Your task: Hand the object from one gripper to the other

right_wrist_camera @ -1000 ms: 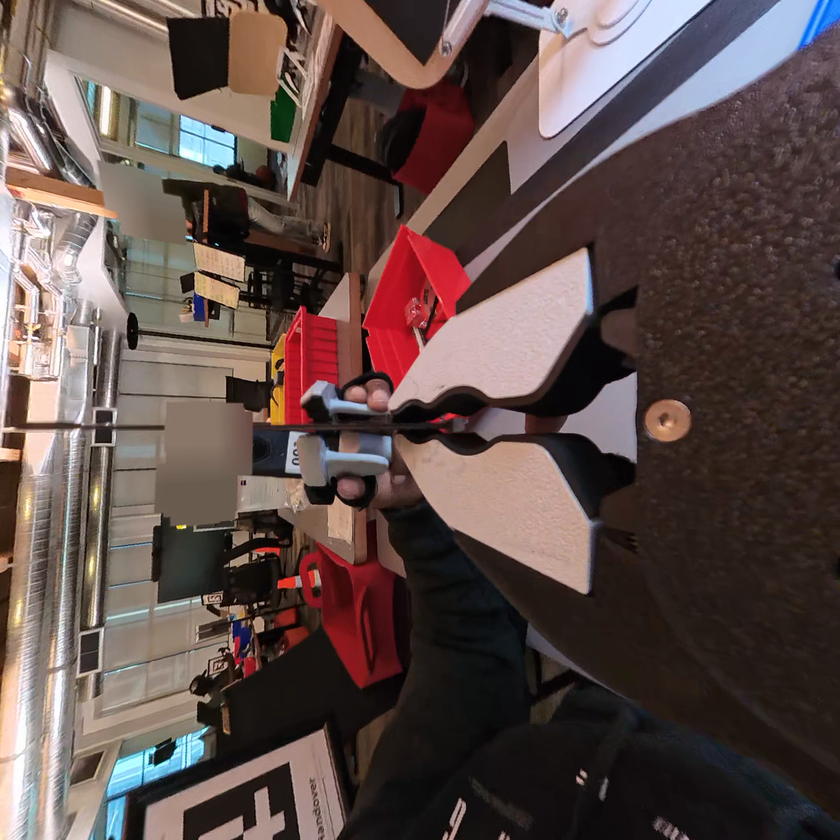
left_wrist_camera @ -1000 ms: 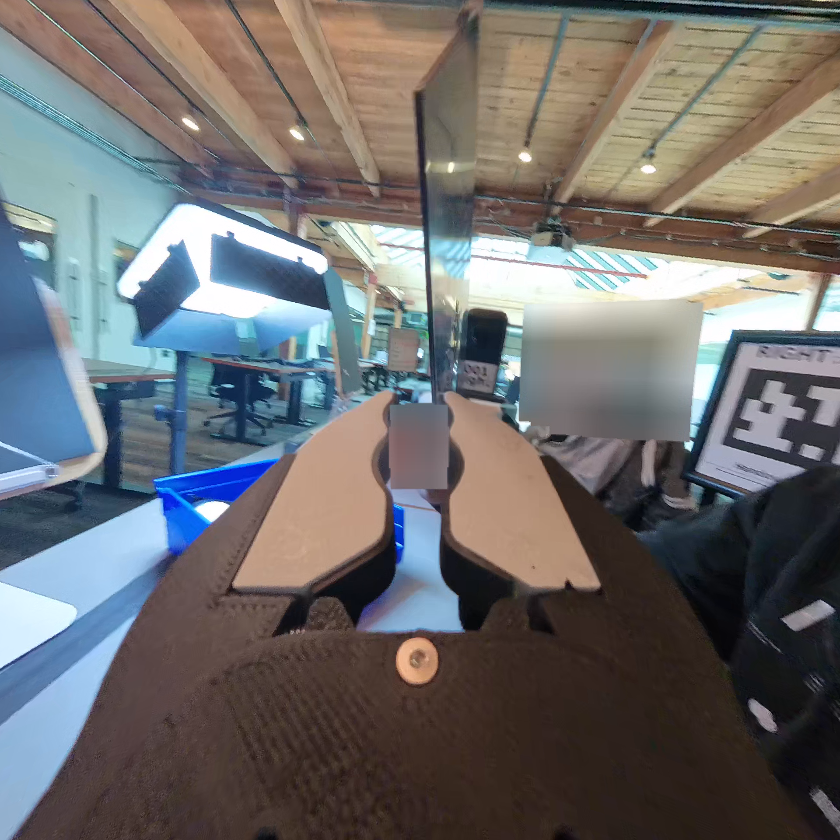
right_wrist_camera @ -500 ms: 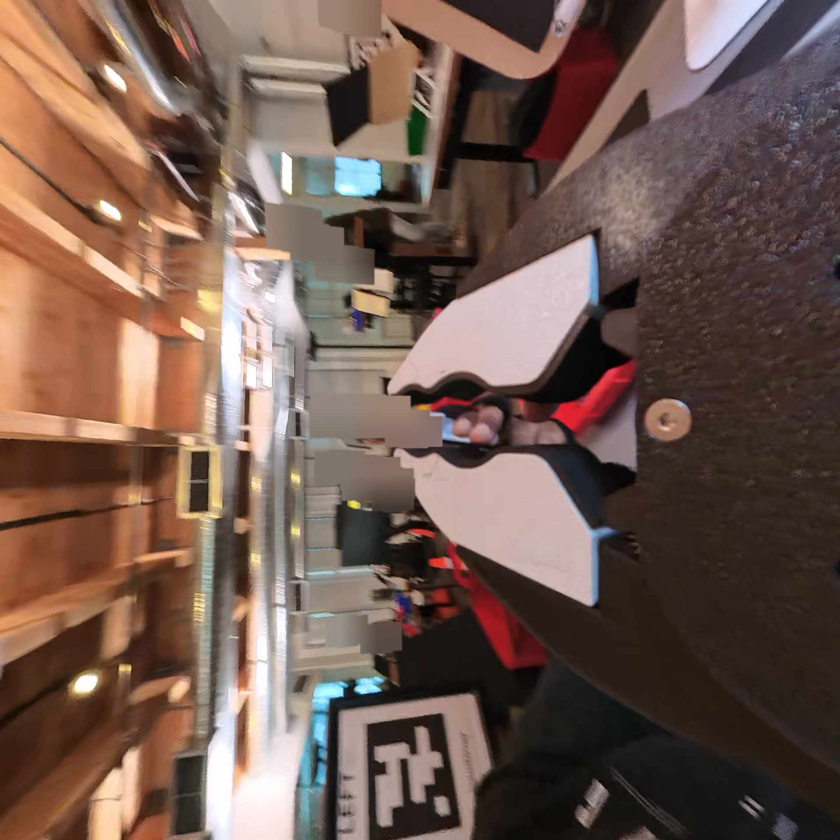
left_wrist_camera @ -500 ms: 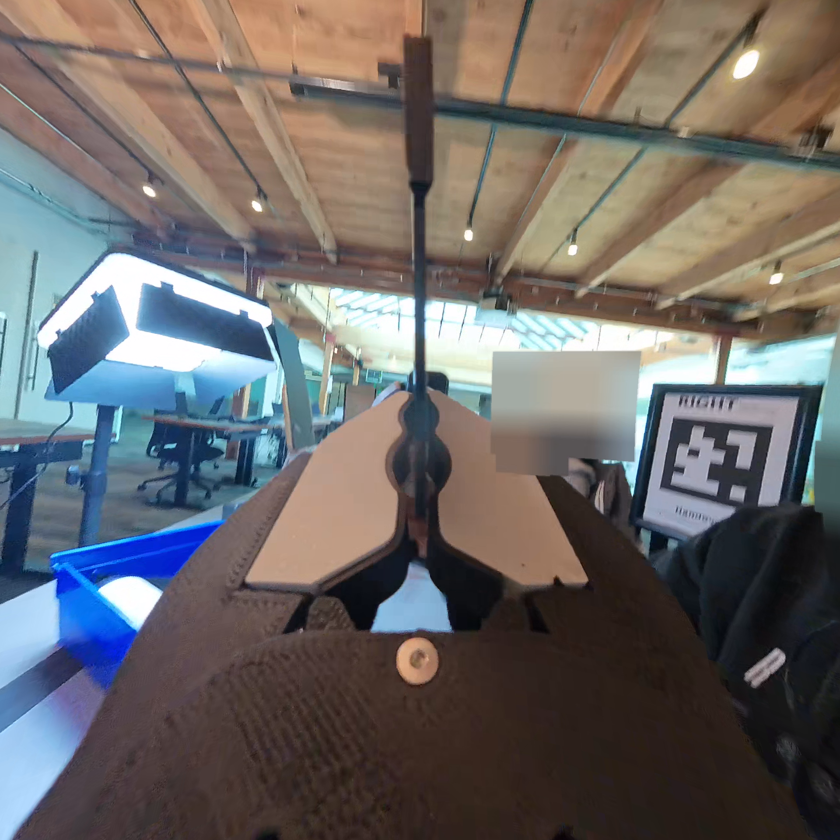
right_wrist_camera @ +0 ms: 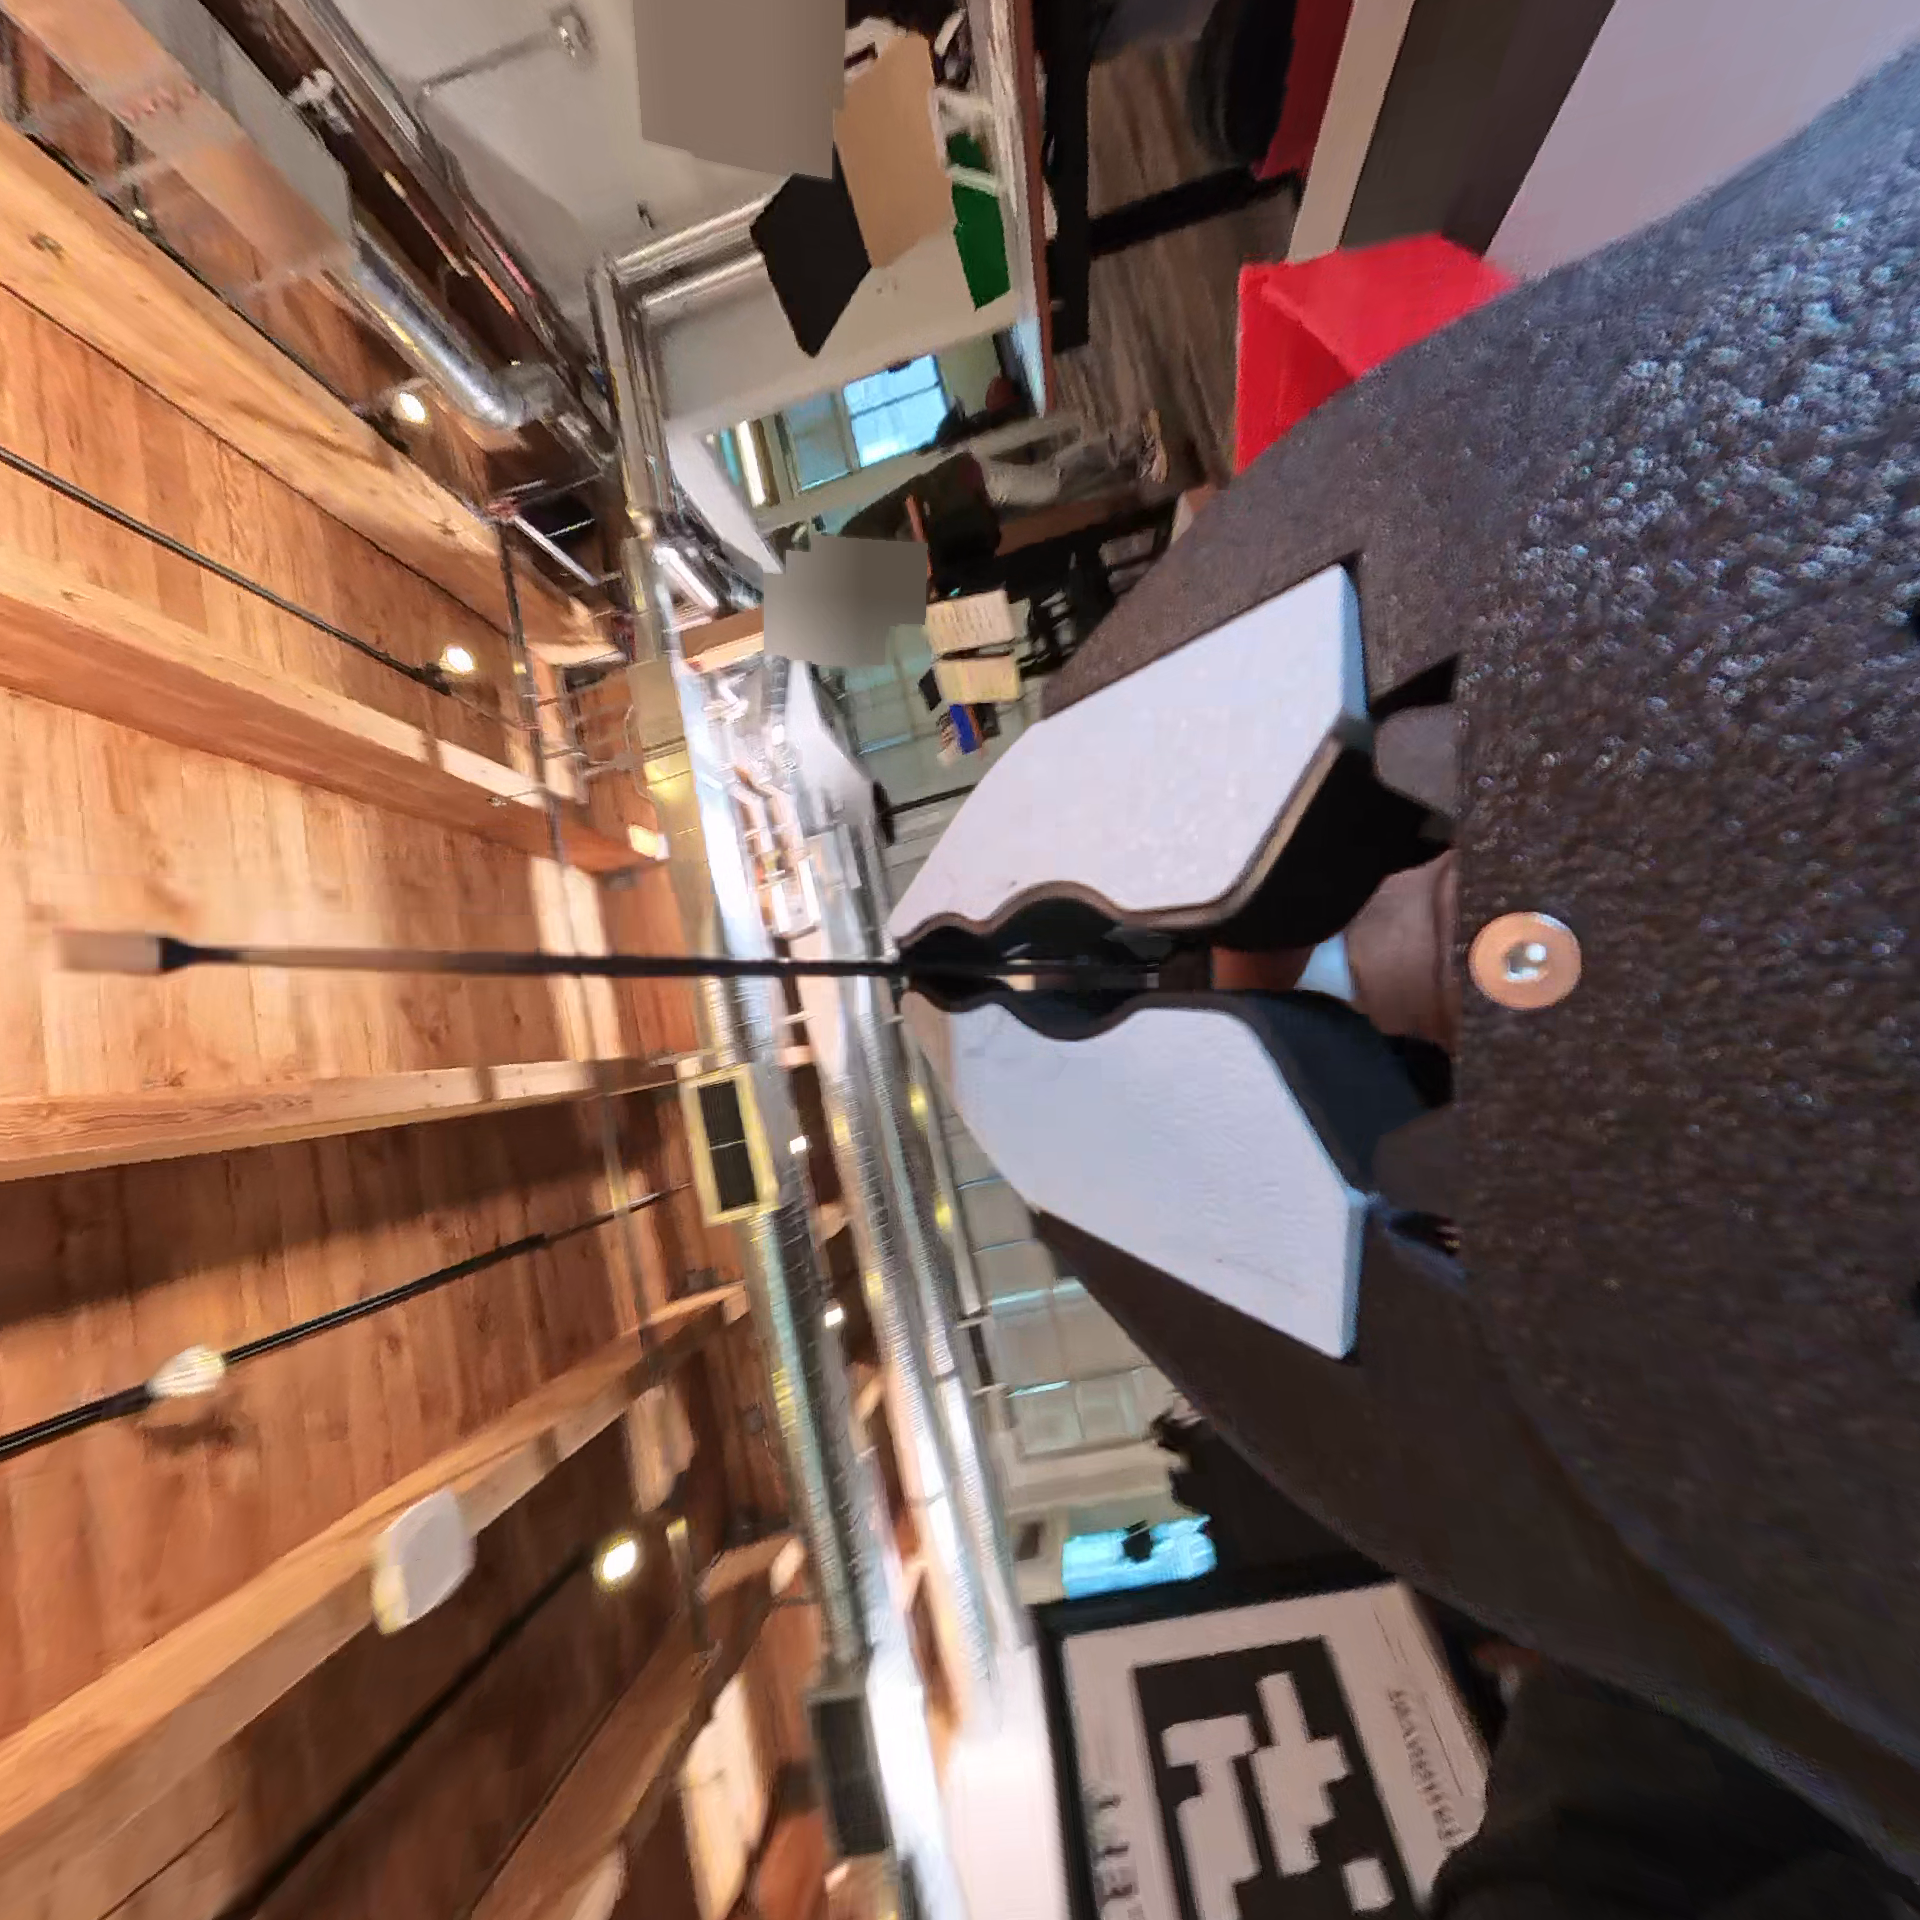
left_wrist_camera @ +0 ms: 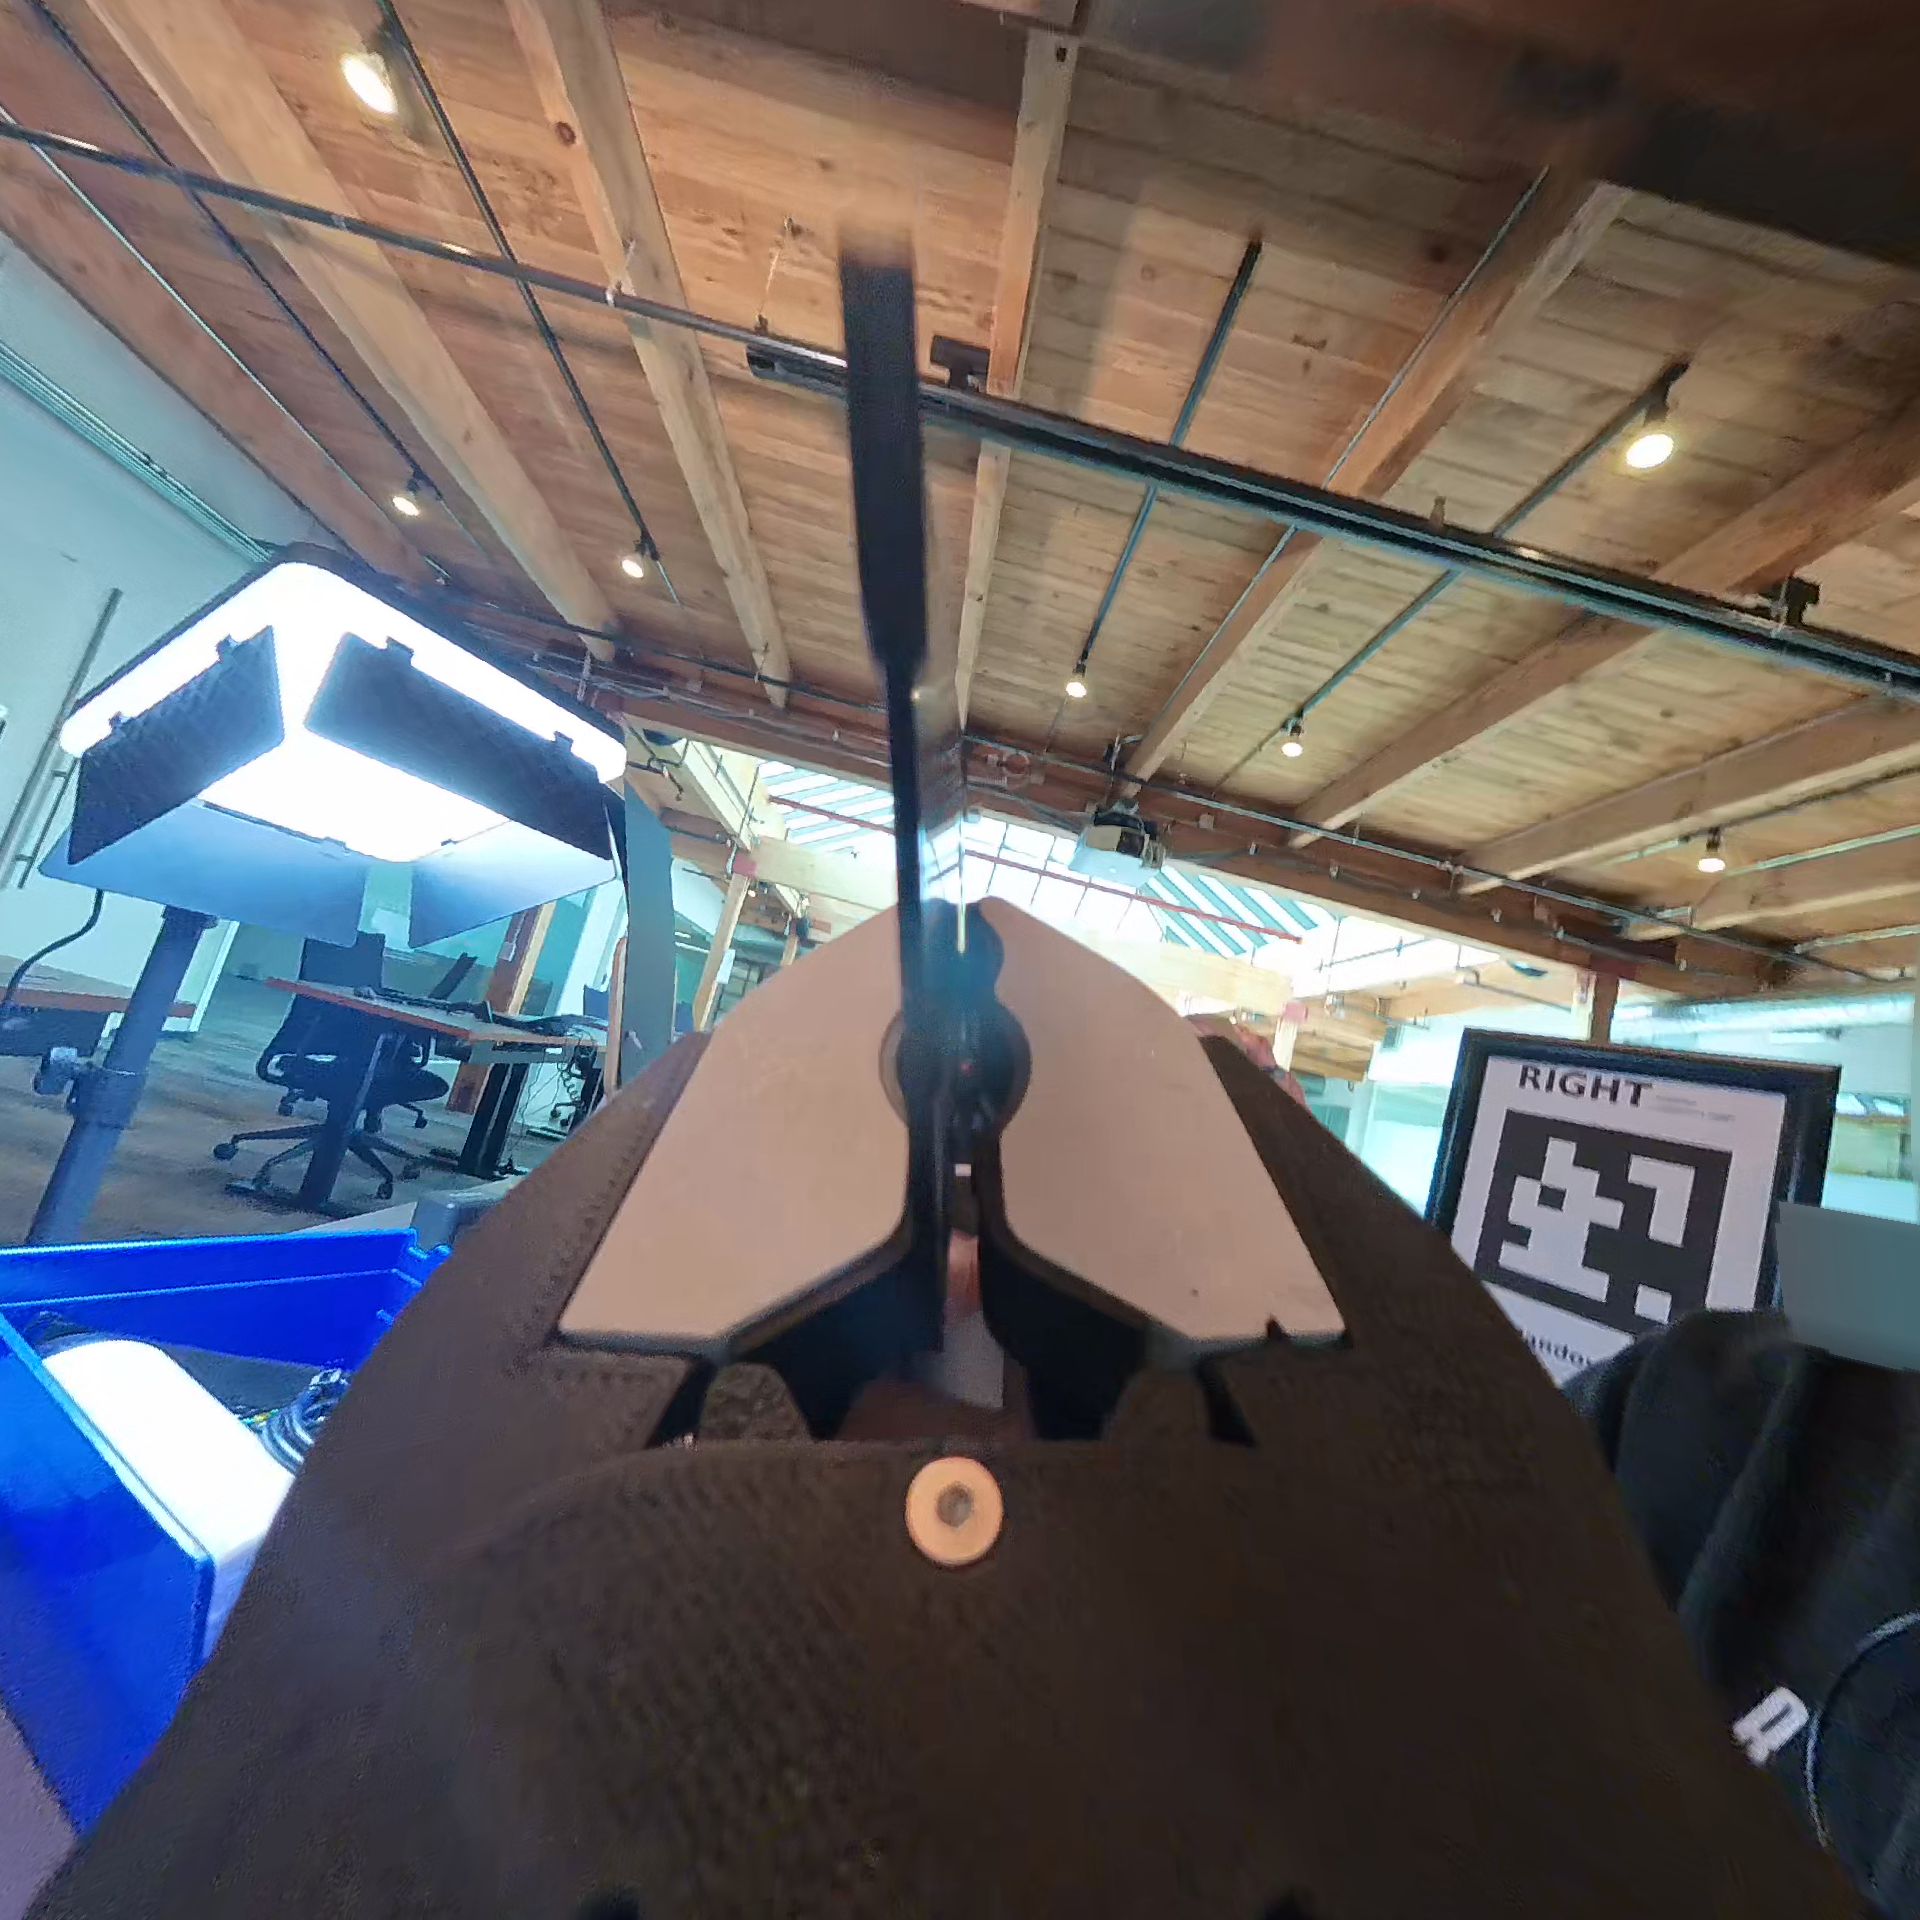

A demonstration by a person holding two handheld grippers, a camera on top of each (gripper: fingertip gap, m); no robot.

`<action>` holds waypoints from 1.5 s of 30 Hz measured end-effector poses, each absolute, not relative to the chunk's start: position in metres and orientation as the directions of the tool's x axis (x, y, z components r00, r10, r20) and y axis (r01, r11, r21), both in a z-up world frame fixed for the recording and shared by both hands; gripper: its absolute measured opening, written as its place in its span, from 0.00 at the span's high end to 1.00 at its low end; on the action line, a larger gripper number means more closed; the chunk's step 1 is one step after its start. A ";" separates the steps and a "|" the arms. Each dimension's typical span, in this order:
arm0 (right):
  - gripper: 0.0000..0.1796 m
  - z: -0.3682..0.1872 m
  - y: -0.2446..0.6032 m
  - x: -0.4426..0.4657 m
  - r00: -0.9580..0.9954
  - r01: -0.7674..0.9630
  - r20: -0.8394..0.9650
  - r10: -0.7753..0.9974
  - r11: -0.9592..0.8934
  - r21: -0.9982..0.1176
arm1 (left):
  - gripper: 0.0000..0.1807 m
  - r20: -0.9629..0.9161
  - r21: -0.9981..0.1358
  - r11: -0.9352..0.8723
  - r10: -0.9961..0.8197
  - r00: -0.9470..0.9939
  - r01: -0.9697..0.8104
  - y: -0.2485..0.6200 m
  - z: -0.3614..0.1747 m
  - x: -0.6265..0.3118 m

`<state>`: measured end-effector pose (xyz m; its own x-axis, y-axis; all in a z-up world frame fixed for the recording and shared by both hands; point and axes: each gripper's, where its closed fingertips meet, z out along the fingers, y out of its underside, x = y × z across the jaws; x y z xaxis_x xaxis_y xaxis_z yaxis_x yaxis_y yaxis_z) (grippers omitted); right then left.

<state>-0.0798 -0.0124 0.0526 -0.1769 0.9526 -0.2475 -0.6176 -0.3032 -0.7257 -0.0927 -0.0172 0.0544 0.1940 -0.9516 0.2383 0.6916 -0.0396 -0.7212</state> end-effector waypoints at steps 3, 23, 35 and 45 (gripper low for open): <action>0.99 0.074 -0.001 -0.051 -0.223 -0.679 -0.271 0.936 -0.349 -0.647 | 0.93 0.183 -0.738 0.018 -0.957 0.225 0.674 -0.019 0.055 -0.097; 0.99 0.144 0.003 -0.021 -0.267 -0.831 -0.153 0.951 -0.308 -0.463 | 0.97 0.189 -0.500 0.137 -0.946 0.262 0.855 -0.017 0.128 -0.093; 0.98 0.123 -0.001 -0.048 -0.236 -0.812 -0.154 0.960 -0.282 -0.511 | 0.99 0.185 -0.414 0.144 -0.954 0.238 0.899 -0.026 0.121 -0.120; 0.93 0.115 -0.029 -0.077 -0.067 -0.692 0.060 0.996 -0.004 -0.722 | 0.99 0.164 -0.374 0.112 -0.969 0.184 0.921 -0.041 0.123 -0.104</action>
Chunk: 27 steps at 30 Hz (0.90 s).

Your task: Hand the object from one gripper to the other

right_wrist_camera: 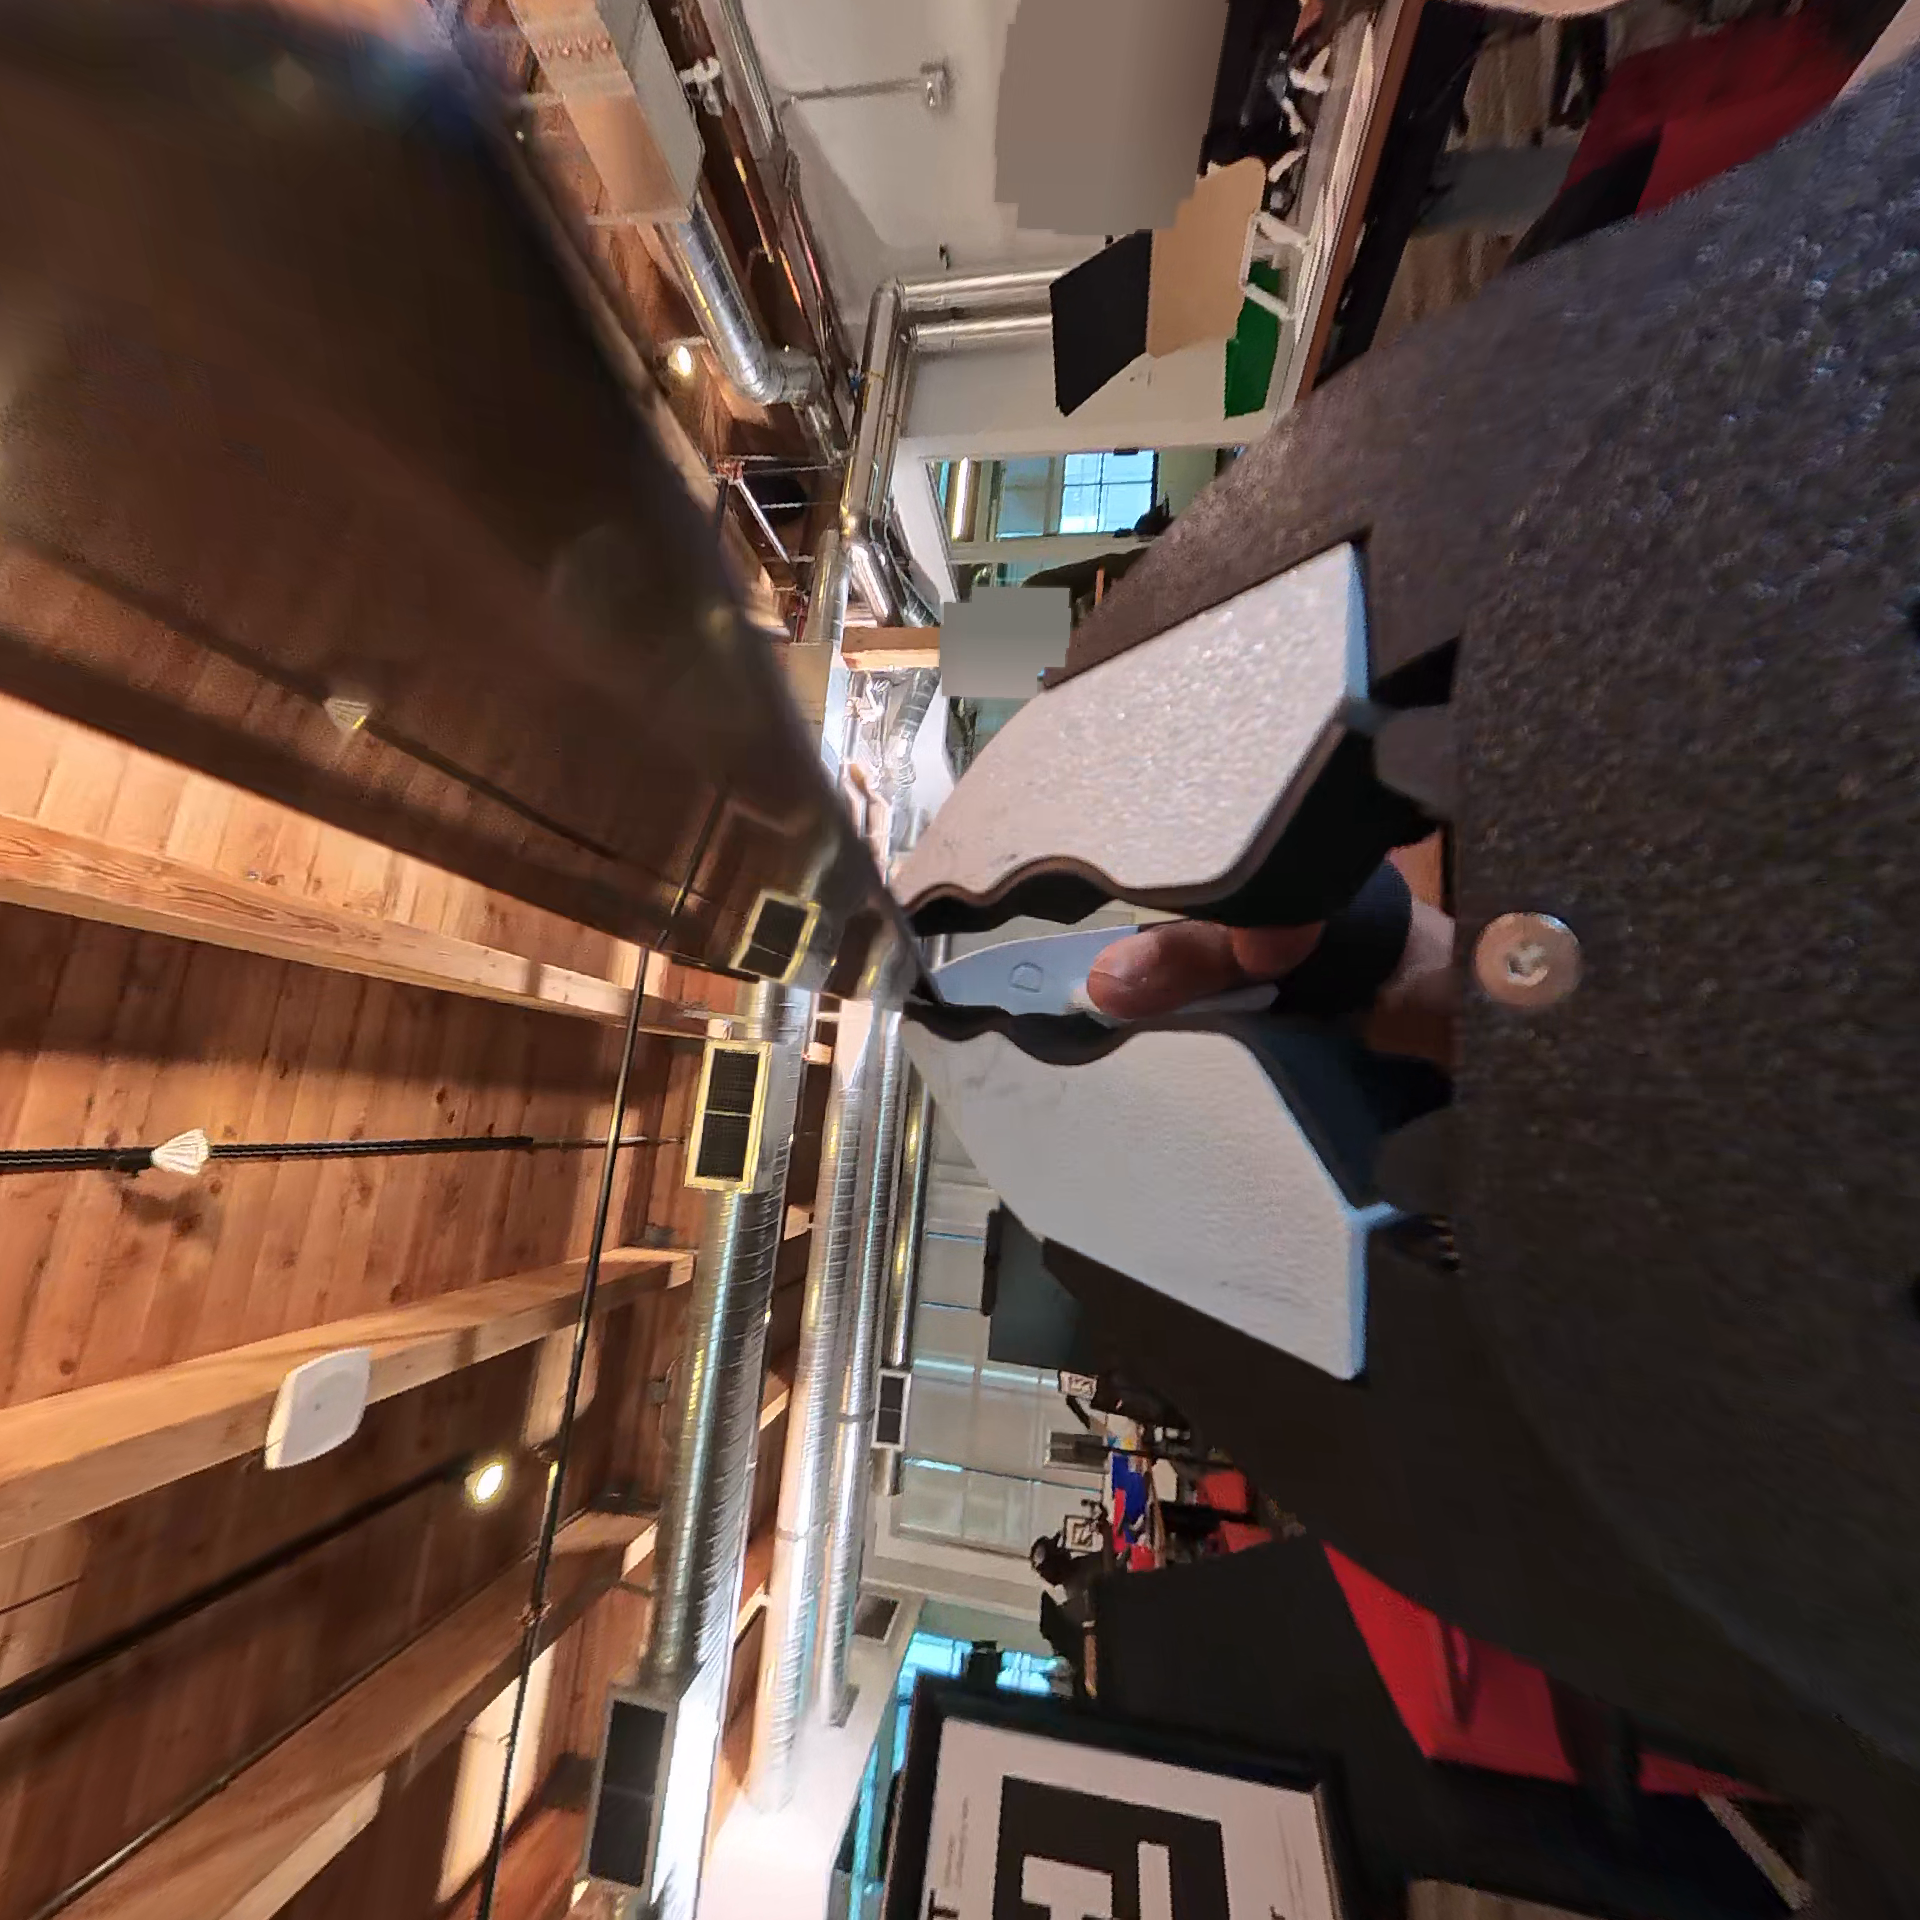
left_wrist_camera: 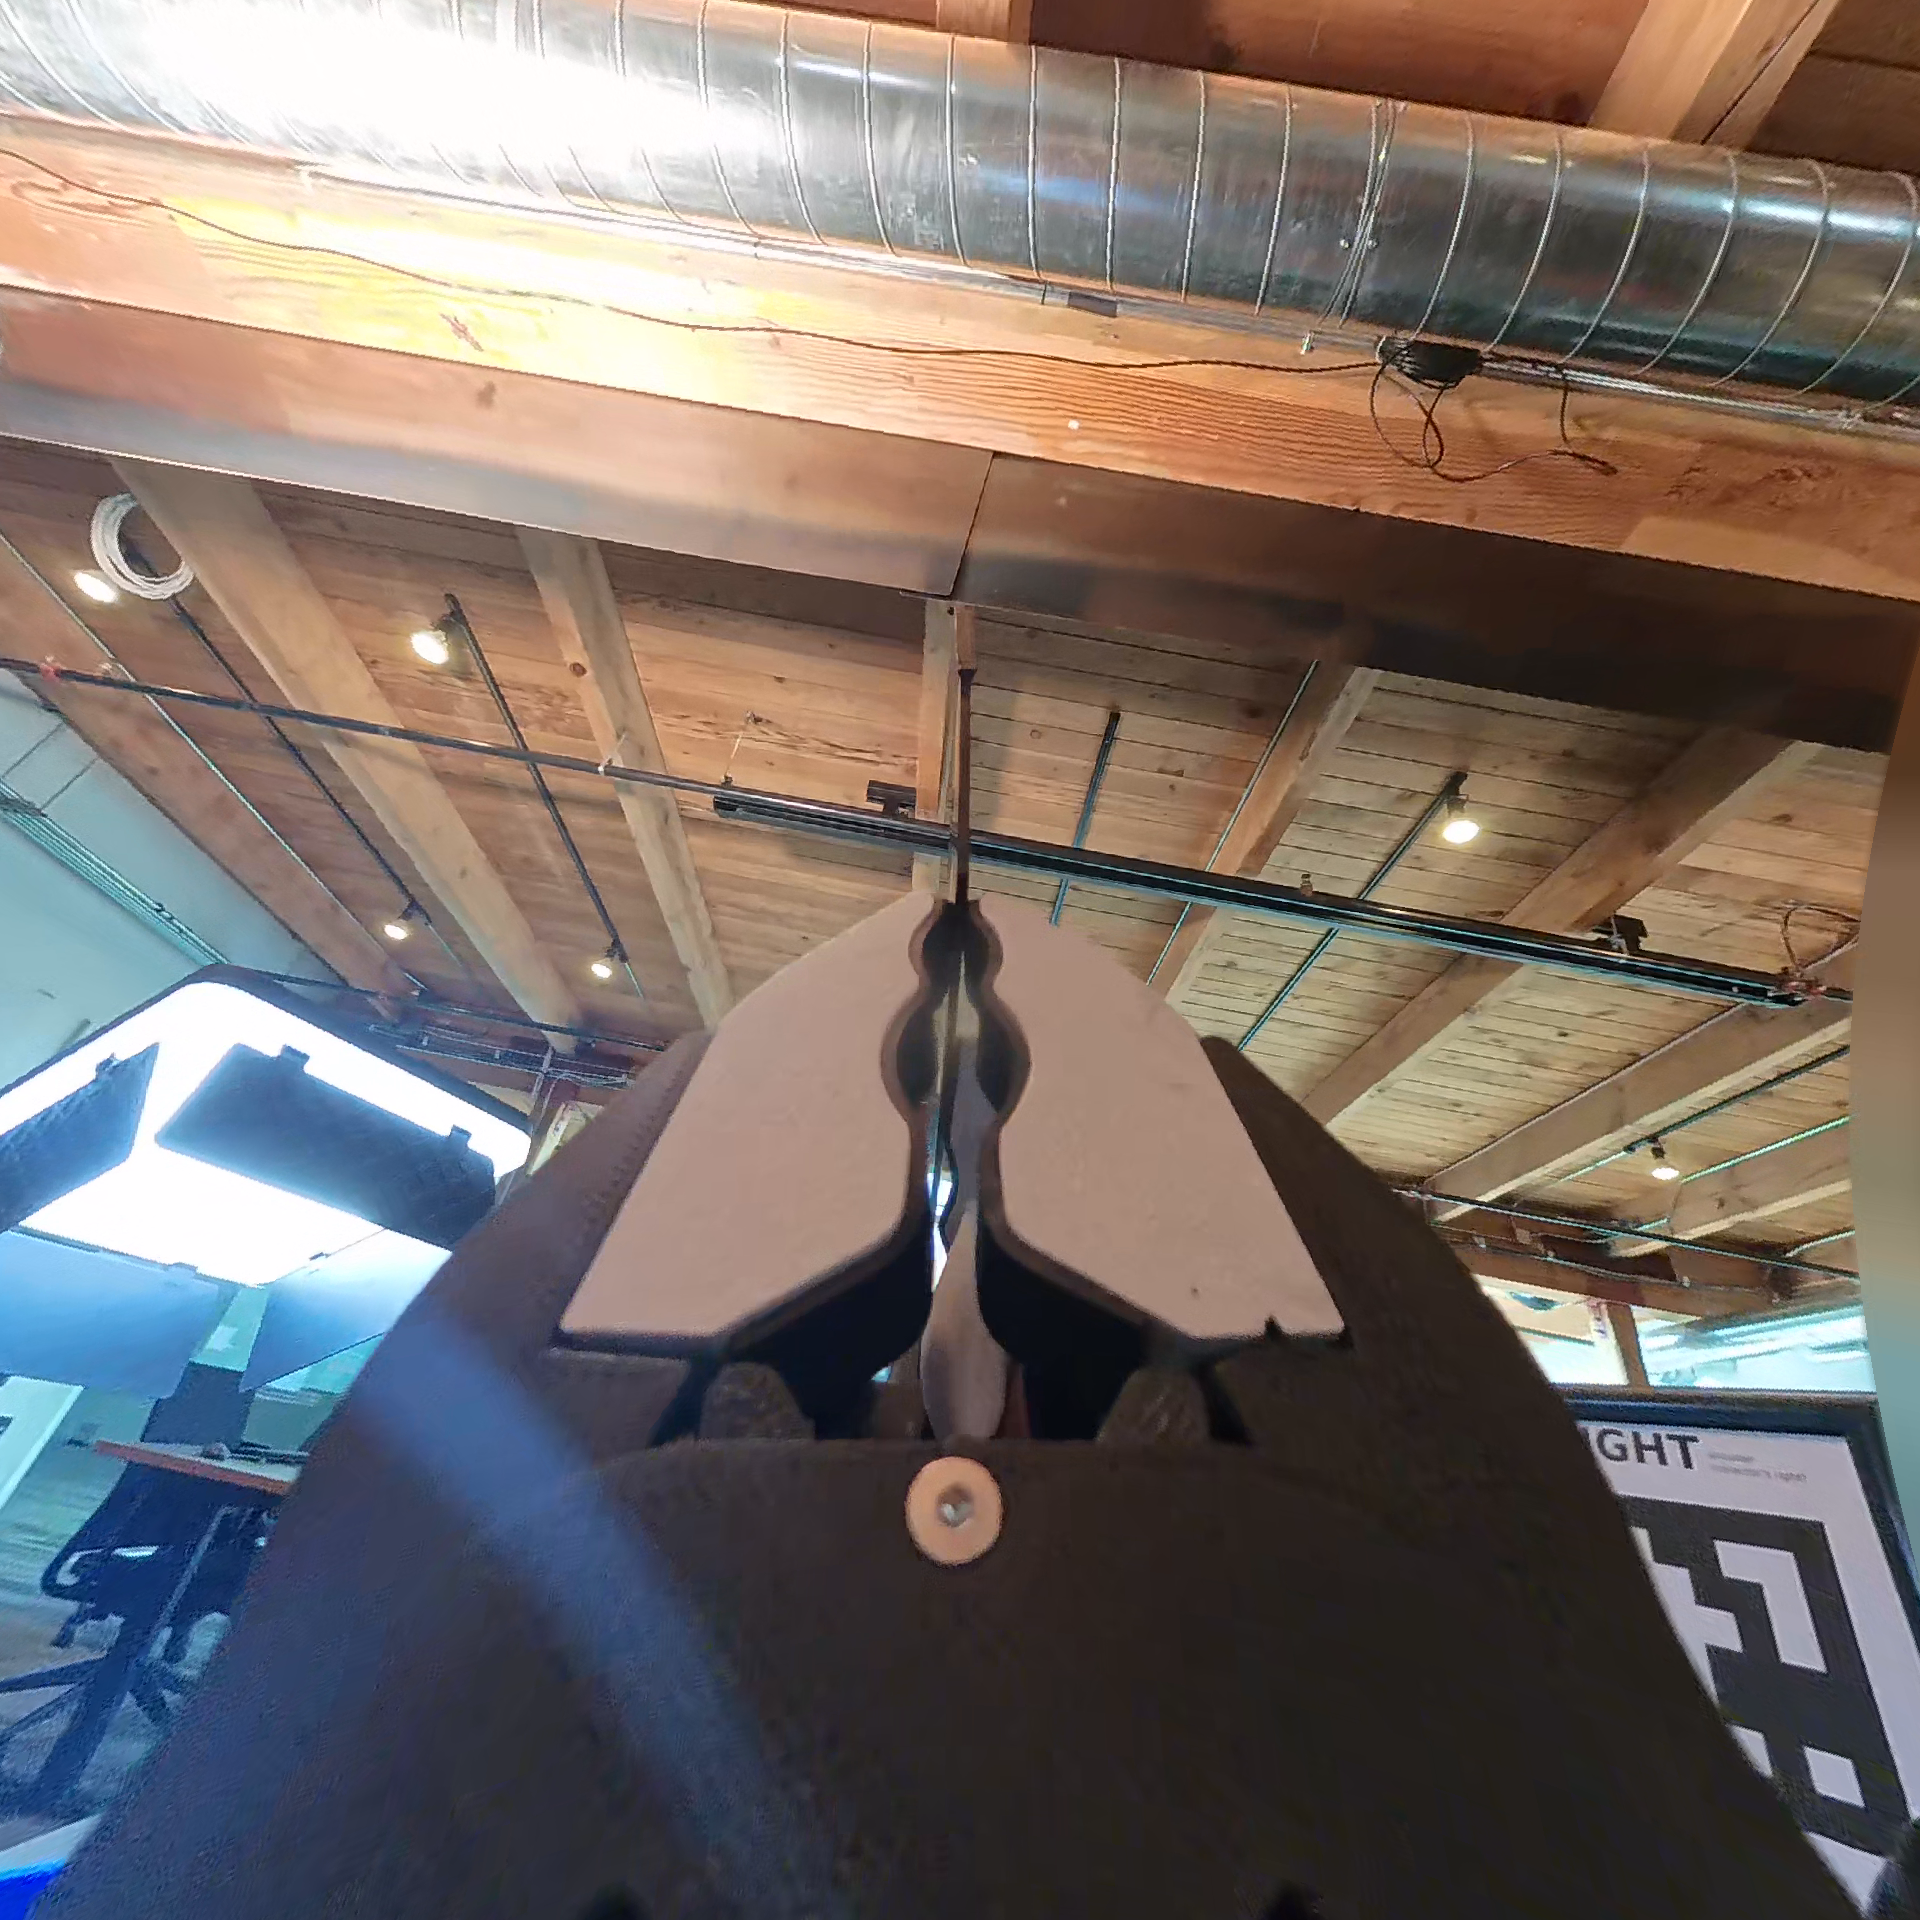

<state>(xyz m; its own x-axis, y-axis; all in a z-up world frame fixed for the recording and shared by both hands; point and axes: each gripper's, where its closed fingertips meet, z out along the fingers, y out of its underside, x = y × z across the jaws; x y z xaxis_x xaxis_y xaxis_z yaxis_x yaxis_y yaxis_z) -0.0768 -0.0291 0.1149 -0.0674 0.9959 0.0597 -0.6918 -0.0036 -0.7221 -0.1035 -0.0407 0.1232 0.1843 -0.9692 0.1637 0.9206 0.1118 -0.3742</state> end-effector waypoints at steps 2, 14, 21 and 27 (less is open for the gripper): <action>0.94 0.115 -0.031 -0.077 -0.073 -0.673 0.064 0.995 -0.002 -0.740 | 0.99 0.160 -0.376 0.119 -0.968 0.191 0.919 -0.040 0.122 -0.101; 0.98 0.113 -0.022 -0.062 -0.235 -0.529 -0.069 0.970 -0.187 -0.828 | 1.00 0.105 -0.589 0.174 -0.952 0.289 0.789 -0.026 0.110 -0.073; 1.00 0.111 -0.027 -0.060 -0.254 -0.476 -0.070 0.965 -0.188 -0.859 | 1.00 -0.005 -0.753 0.271 -0.914 0.406 0.600 -0.028 0.104 -0.054; 1.00 0.105 -0.025 -0.057 -0.251 -0.425 -0.076 0.965 -0.180 -0.887 | 0.91 0.001 -0.753 0.246 -0.927 0.375 0.610 -0.031 0.105 -0.057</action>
